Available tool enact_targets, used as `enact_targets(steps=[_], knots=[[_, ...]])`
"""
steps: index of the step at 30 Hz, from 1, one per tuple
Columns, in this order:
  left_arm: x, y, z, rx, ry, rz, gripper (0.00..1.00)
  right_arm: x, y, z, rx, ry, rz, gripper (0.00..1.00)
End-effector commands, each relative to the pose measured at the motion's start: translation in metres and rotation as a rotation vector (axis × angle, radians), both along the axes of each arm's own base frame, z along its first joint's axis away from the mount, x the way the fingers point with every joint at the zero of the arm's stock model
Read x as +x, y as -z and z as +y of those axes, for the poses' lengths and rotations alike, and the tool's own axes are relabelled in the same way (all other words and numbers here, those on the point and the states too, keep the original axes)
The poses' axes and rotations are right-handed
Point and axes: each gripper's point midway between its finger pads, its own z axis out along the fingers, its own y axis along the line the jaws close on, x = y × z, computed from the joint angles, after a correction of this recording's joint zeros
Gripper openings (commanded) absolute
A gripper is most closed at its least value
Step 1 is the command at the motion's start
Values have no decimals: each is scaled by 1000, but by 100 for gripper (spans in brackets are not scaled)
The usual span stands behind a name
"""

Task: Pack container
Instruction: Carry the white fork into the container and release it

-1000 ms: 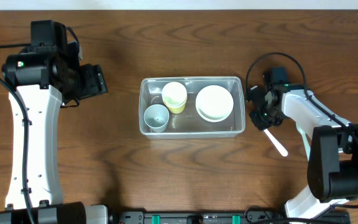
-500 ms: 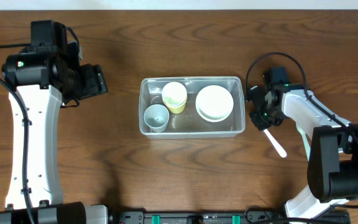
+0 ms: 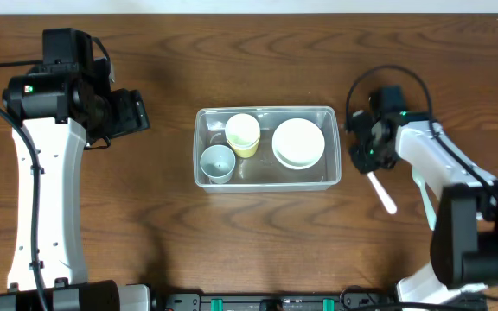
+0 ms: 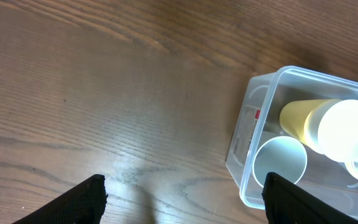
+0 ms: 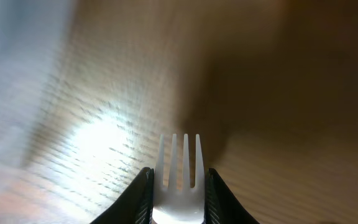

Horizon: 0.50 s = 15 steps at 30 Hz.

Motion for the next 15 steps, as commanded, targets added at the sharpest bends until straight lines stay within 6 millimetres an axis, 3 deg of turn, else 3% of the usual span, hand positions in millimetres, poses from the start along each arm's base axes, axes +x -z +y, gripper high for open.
enact_targets(steps=[1,5,8,11,15], knots=[[-2,3,1,-2,-12,12,81,38,-86,7,22,20,-240,1],[-2,3,1,-2,-12,11,81,48,-165,26,38,-46,-401,1],[-2,3,1,-2,-12,12,81,42,-202,58,53,-165,-471,1],[-2,3,1,-2,-12,12,81,30,-214,101,69,-313,-495,1],[-2,3,1,-2,-12,12,81,7,-205,156,97,-477,-469,1]])
